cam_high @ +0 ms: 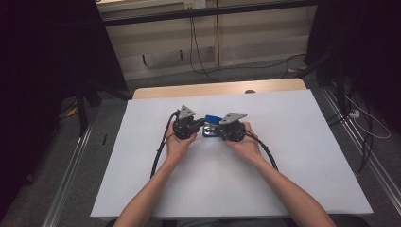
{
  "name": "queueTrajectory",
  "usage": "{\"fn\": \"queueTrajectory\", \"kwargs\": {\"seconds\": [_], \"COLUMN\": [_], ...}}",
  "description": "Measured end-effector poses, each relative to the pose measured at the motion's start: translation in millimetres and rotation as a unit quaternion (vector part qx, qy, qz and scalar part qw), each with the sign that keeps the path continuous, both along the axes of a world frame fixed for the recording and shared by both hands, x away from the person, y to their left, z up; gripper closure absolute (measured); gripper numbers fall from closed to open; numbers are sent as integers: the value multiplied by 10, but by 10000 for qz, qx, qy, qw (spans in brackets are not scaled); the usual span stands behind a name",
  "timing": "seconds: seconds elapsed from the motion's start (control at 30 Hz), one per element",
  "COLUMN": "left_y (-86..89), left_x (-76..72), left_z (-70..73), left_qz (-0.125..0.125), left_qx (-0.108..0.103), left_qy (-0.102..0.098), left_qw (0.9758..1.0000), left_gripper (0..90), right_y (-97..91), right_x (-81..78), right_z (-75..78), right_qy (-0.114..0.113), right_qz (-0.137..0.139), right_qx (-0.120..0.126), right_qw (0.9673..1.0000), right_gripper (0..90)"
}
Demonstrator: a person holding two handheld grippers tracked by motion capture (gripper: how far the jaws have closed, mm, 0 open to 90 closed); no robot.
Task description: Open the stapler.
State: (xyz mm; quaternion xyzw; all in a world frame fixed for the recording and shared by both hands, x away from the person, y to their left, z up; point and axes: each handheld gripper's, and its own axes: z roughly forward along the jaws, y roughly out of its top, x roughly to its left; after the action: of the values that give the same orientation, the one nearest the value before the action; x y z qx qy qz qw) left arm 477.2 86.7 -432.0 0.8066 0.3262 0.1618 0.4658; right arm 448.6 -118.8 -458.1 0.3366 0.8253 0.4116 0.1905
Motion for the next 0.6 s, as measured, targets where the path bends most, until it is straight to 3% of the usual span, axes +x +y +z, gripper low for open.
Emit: {"fn": "queueTrajectory", "kwargs": {"seconds": [0.3, 0.4, 0.6], "left_y": [-9, -10, -22], "left_x": [-9, -9, -20], "left_z": [18, 16, 29], "left_qz": [9, 11, 42], "left_qx": [-35, -31, -14], "left_qy": [-44, -44, -77], "left_qw": [10000, 10000, 10000], "left_gripper": [900, 900, 900], "right_y": [2, -9, 22], "right_x": [-9, -8, -36], "right_z": [2, 23, 63], "right_qy": [-51, -81, -154], "right_qz": [7, -37, 6], "right_qx": [-7, 166, 253], "right_qw": [10000, 9998, 9996], "right_gripper": [900, 900, 900]}}
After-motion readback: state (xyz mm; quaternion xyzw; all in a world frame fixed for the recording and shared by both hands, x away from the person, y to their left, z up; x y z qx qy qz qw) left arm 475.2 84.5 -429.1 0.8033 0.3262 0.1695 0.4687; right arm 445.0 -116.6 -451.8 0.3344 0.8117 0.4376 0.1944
